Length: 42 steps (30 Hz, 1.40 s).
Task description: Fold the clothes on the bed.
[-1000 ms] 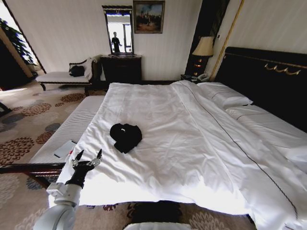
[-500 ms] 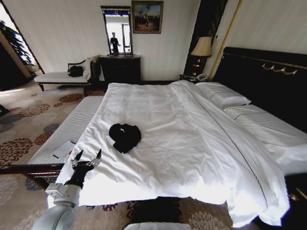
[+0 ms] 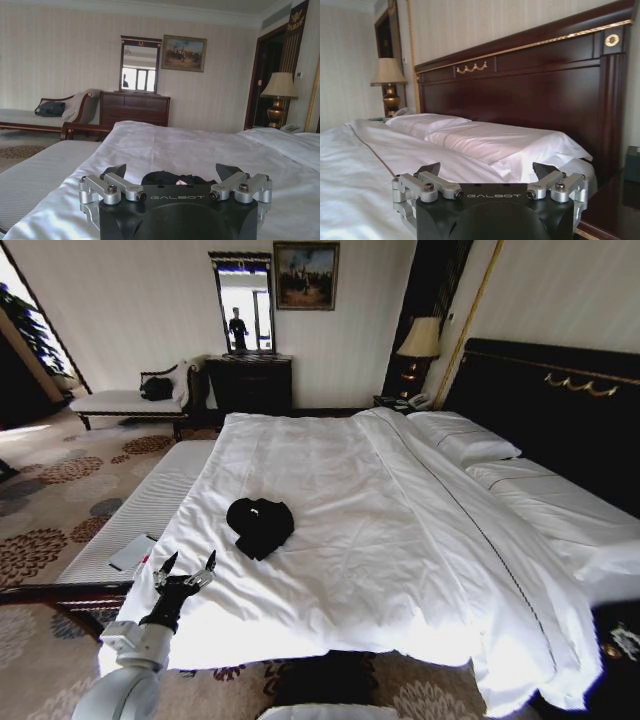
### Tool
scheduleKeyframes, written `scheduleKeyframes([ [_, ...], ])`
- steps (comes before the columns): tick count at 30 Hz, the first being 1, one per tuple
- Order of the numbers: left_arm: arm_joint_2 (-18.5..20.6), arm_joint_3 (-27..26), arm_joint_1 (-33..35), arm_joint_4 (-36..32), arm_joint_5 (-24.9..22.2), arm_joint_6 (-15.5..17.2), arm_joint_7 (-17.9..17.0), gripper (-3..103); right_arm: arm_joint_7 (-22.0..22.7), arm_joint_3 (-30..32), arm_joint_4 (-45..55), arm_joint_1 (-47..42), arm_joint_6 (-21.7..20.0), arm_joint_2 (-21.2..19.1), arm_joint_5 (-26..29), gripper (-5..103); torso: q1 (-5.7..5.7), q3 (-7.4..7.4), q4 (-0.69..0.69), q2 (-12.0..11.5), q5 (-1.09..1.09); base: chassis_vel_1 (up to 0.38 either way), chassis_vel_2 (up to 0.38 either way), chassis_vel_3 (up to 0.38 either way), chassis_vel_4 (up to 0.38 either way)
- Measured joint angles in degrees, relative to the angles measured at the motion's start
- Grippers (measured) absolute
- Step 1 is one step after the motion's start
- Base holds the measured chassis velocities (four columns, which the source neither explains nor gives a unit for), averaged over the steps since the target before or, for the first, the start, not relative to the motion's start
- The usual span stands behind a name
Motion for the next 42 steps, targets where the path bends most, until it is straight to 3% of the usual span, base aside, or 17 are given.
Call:
scheduleKeyframes([
  [11, -0.1, -0.2, 0.2, -0.3, 0.1, 0.0, 0.0, 100, -2.1, -8.8, 1.8, -0.3, 6.8, 3.0, -6.5, 100, 0.00, 0.00, 0.01, 0.0, 0.03, 0.000, 0.000, 0.000, 0.000],
  [23, 0.0, 0.5, 0.1, -0.1, 0.7, 0.1, 0.0, 100, -1.9, -8.9, 3.5, -0.8, 6.5, 2.9, -7.4, 100, 0.00, 0.00, 0.00, 0.0, 0.01, 0.000, 0.000, 0.000, 0.000],
  [42, 0.5, 0.1, 0.1, -0.2, 0.5, 0.4, 0.0, 100, -0.6, -14.9, 9.5, 0.2, 5.5, 3.9, -10.8, 100, 0.02, 0.01, 0.00, 0.0, 0.01, 0.000, 0.000, 0.000, 0.000],
])
